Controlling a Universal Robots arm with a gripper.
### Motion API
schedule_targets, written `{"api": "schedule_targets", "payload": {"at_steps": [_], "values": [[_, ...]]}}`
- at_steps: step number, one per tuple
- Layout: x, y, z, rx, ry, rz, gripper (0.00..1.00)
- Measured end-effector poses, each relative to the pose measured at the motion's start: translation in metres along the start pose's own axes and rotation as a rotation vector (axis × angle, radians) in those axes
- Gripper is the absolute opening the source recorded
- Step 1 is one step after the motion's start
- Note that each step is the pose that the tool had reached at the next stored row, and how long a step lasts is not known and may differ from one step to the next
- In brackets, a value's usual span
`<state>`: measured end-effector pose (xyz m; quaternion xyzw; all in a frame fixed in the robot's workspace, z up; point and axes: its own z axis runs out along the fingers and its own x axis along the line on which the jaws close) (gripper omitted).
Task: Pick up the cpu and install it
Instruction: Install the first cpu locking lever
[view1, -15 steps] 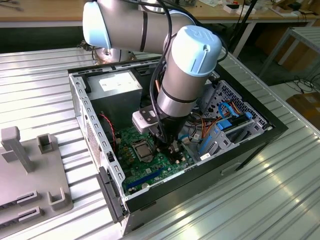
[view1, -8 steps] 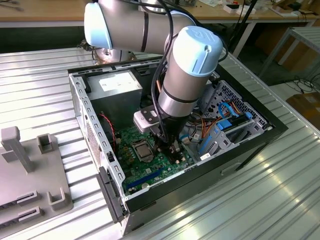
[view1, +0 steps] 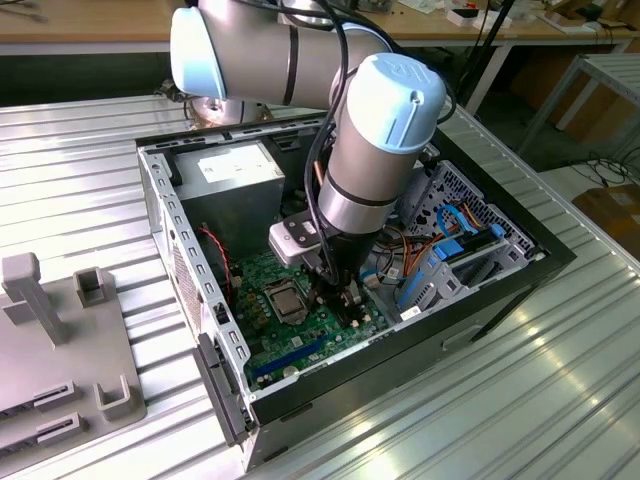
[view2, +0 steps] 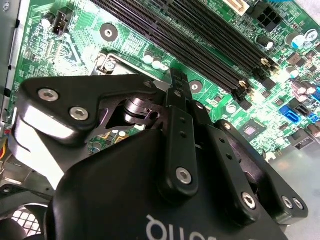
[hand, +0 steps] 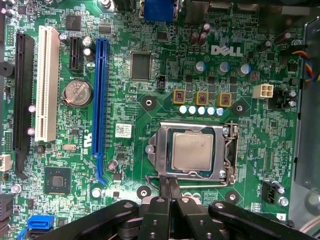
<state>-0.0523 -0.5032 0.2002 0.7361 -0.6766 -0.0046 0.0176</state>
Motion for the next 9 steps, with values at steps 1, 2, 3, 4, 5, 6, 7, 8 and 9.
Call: {"api": "schedule_targets", "payload": {"at_steps": [1, 2, 3, 4, 5, 6, 7, 8, 9], "values": [[0.0000, 0.0000, 0.0001, 0.0000, 0.0004, 0.000, 0.11], [0.0000, -0.0001, 0.0002, 0.0000, 0.0009, 0.000, 0.11], [0.0000, -0.0002, 0.0003, 0.0000, 0.0013, 0.000, 0.11], [0.0000, -0.0003, 0.0005, 0.0000, 0.0017, 0.000, 0.11], [0.0000, -0.0005, 0.0005, 0.0000, 0.0023, 0.000, 0.11], [0.0000, -0.0008, 0.0006, 0.0000, 0.0031, -0.001, 0.11], [0.0000, -0.0010, 0.0007, 0.0000, 0.0038, -0.001, 0.11], [0.0000, -0.0012, 0.0009, -0.0001, 0.0047, -0.001, 0.11], [0.0000, -0.0014, 0.0010, -0.0001, 0.0054, -0.001, 0.11]]}}
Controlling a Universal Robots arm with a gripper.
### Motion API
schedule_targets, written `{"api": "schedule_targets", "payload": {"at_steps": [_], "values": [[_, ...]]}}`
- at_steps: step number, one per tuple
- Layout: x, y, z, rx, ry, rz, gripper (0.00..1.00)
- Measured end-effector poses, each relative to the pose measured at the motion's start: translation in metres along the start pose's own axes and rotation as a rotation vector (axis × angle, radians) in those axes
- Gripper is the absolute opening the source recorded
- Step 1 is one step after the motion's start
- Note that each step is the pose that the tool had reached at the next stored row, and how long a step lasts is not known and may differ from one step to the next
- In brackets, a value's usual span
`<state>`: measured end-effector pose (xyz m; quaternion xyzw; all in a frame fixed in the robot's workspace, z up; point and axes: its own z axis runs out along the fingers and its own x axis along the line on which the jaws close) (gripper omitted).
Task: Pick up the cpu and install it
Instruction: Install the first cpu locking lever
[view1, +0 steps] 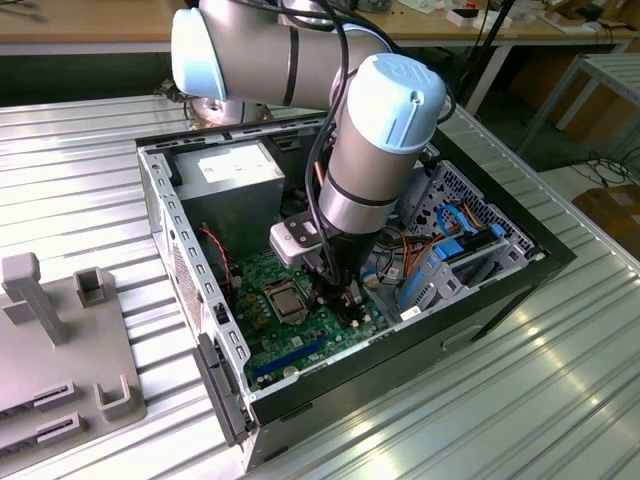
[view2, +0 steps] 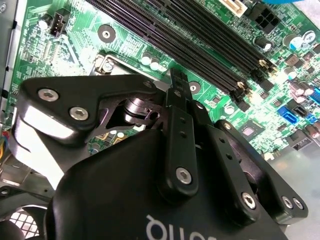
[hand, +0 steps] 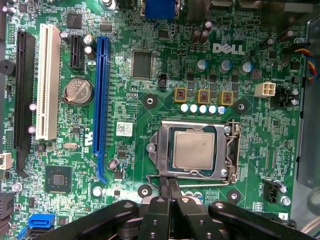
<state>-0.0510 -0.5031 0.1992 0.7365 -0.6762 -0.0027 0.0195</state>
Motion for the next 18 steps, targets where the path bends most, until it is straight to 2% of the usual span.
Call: {"api": "schedule_targets", "payload": {"at_steps": [4, 9, 11, 15, 17, 18], "values": [[0.0000, -0.0005, 0.0009, 0.0000, 0.0041, -0.001, 0.11], [-0.0001, -0.0005, 0.0011, 0.0017, 0.0052, -0.001, 0.11], [-0.0001, -0.0005, -0.0006, 0.0029, 0.0048, -0.001, 0.11], [-0.0021, 0.0002, -0.0168, 0.0047, 0.0053, -0.001, 0.11], [-0.0040, 0.0005, -0.0235, 0.0048, 0.0056, -0.001, 0.11], [-0.0050, 0.0008, -0.0249, 0.0049, 0.0055, -0.001, 0.11]]}}
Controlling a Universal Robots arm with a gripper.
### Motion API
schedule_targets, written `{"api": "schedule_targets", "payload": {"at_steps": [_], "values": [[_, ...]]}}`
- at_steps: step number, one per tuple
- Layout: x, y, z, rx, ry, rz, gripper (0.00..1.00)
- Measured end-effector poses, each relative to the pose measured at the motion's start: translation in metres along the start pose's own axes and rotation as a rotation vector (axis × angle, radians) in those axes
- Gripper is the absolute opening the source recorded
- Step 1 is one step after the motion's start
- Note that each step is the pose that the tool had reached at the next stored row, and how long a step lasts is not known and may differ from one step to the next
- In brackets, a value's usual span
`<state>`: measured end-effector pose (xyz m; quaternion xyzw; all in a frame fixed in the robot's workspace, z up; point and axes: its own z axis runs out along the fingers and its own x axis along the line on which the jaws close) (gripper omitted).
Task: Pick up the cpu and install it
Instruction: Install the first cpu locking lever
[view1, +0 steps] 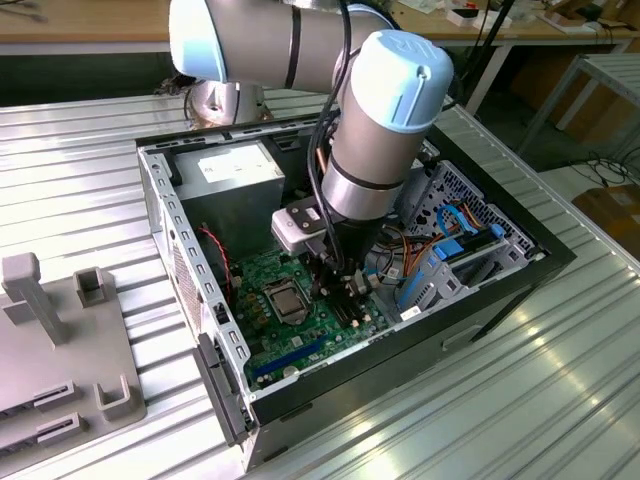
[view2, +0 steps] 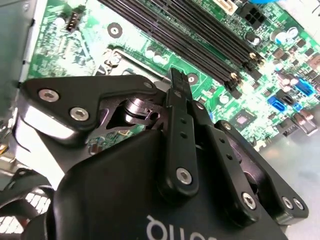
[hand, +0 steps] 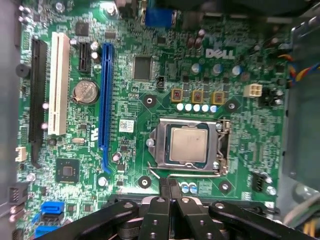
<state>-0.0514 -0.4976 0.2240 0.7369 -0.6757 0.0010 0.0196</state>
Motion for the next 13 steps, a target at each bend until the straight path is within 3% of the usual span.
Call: {"api": "schedule_targets", "payload": {"at_steps": [6, 13], "values": [[-0.0125, 0.0173, -0.0007, 0.0003, 0.0001, 0.001, 0.11], [-0.0125, 0.0174, -0.0007, 0.0002, 0.0002, 0.003, 0.11]]}}
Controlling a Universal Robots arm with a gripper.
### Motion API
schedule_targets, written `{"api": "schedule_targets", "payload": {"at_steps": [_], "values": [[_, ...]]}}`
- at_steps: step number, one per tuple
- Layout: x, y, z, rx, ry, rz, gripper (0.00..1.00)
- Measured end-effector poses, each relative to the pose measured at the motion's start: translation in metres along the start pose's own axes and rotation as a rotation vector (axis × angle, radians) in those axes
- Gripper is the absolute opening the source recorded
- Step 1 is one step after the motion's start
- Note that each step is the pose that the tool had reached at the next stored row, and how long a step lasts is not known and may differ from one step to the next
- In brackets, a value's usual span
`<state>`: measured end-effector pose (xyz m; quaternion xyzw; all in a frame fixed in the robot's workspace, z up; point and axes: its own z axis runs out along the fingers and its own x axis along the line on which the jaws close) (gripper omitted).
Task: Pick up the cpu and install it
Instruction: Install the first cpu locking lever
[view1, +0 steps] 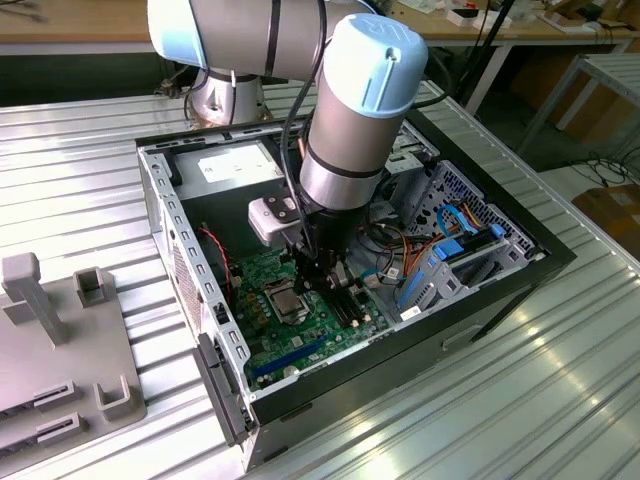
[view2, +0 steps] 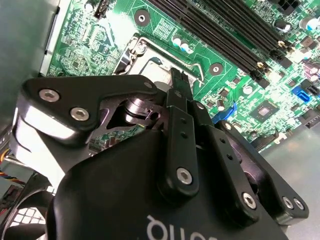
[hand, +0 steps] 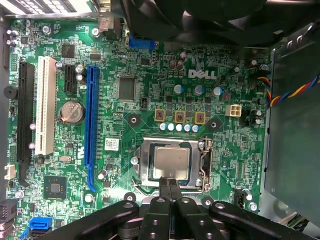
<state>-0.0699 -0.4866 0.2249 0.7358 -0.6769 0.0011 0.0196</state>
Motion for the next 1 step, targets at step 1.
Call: {"api": "schedule_targets", "payload": {"at_steps": [1], "values": [[0.0000, 0.0000, 0.0000, 0.0000, 0.0000, 0.001, 0.11]]}}
